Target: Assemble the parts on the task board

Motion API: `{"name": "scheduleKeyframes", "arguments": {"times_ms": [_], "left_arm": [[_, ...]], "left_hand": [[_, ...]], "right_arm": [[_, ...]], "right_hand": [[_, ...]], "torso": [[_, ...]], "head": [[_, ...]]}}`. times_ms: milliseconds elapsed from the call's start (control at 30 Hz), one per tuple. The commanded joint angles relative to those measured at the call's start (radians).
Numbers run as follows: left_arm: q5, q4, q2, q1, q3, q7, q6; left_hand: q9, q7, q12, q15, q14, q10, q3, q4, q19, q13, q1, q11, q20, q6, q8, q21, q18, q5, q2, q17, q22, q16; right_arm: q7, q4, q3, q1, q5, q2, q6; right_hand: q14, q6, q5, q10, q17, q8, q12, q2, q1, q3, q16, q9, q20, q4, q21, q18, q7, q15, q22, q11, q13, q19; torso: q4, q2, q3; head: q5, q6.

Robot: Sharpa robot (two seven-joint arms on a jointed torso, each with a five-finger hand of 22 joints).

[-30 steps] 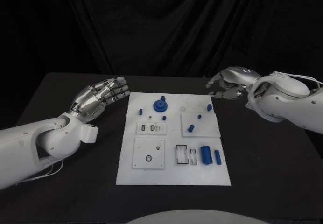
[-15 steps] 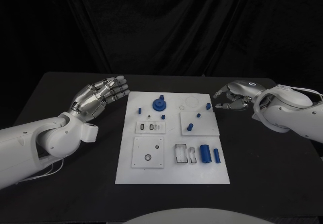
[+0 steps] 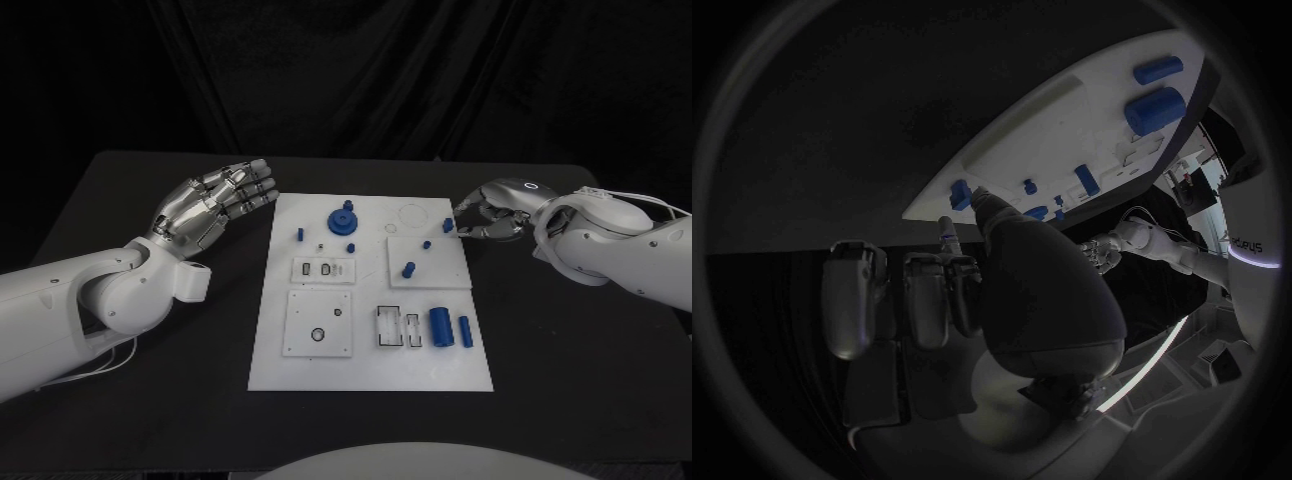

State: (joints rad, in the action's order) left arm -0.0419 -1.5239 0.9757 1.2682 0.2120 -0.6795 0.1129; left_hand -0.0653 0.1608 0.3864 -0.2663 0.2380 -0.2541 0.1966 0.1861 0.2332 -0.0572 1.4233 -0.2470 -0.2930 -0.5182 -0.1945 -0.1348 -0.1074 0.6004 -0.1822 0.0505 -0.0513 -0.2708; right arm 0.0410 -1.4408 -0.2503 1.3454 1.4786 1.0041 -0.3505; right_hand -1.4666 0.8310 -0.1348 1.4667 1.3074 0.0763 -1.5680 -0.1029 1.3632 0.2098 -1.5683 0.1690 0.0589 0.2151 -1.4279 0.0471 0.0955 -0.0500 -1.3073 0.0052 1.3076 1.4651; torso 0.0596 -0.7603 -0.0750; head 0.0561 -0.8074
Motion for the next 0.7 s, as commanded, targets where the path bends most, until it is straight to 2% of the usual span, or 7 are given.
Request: {"name": "scheduleKeyframes", "arguments": {"times_ms": [33,100,300,700], "left_arm": [[-0.002,-0.002,0.000,-0.002,-0.001,-0.073,0.015],[-0.002,-0.002,-0.001,-0.002,-0.001,-0.073,0.016],[-0.002,0.000,0.000,-0.003,-0.001,-0.071,0.018],[-0.002,0.002,-0.002,-0.005,-0.001,-0.067,0.022]], "left_hand": [[-0.001,0.024,0.003,-0.003,0.003,-0.003,0.005,0.002,0.004,-0.001,-0.009,-0.004,0.001,-0.008,-0.004,-0.001,0.015,0.007,-0.001,0.001,0.000,-0.005],[-0.001,0.024,0.002,-0.003,0.002,-0.002,0.008,0.002,0.003,-0.001,-0.010,-0.003,0.001,-0.008,-0.004,0.000,0.016,0.007,-0.001,0.001,0.001,-0.005],[-0.001,0.024,0.002,-0.003,0.002,-0.002,0.008,0.002,0.003,-0.001,-0.010,-0.003,0.001,-0.008,-0.004,0.000,0.016,0.007,-0.001,0.001,0.001,-0.005],[-0.001,0.024,0.002,-0.003,0.000,-0.002,0.011,0.002,0.002,0.000,-0.011,-0.003,0.001,-0.006,-0.003,0.000,0.016,0.007,-0.001,0.001,0.001,-0.004]], "right_arm": [[0.021,0.005,0.001,-0.005,0.000,-0.005,0.005],[0.036,0.010,0.001,-0.007,0.000,-0.011,0.000],[0.057,0.024,0.001,-0.010,0.000,-0.022,-0.008],[0.061,0.043,0.001,-0.020,0.000,-0.043,-0.019]], "right_hand": [[-0.104,0.002,0.004,0.104,0.263,0.000,-0.003,-0.006,0.009,-0.009,-0.003,-0.003,0.004,0.000,0.016,-0.006,0.007,0.003,-0.208,0.007,0.263,0.011],[-0.104,-0.007,-0.001,0.104,0.263,-0.006,-0.003,-0.006,0.021,-0.013,-0.003,-0.008,0.009,-0.001,0.035,-0.001,0.014,0.008,-0.202,0.013,0.263,0.000],[-0.104,-0.014,-0.006,0.104,0.263,-0.009,-0.003,-0.007,0.027,-0.017,-0.003,-0.012,0.012,-0.001,0.050,0.002,0.020,0.012,-0.197,0.017,0.263,-0.009],[-0.104,-0.012,-0.001,0.104,0.263,-0.006,-0.003,-0.007,0.027,-0.025,-0.003,-0.013,0.016,0.004,0.059,0.004,0.023,0.016,-0.194,0.021,0.263,-0.014]], "torso": [[0.0005,0.001,-0.0009],[0.0003,0.001,-0.0010],[-0.0003,0.001,-0.0006],[-0.0006,0.002,-0.0007]], "head": [[0.000,-0.002],[0.000,-0.004],[-0.001,-0.005],[-0.001,-0.010]]}}
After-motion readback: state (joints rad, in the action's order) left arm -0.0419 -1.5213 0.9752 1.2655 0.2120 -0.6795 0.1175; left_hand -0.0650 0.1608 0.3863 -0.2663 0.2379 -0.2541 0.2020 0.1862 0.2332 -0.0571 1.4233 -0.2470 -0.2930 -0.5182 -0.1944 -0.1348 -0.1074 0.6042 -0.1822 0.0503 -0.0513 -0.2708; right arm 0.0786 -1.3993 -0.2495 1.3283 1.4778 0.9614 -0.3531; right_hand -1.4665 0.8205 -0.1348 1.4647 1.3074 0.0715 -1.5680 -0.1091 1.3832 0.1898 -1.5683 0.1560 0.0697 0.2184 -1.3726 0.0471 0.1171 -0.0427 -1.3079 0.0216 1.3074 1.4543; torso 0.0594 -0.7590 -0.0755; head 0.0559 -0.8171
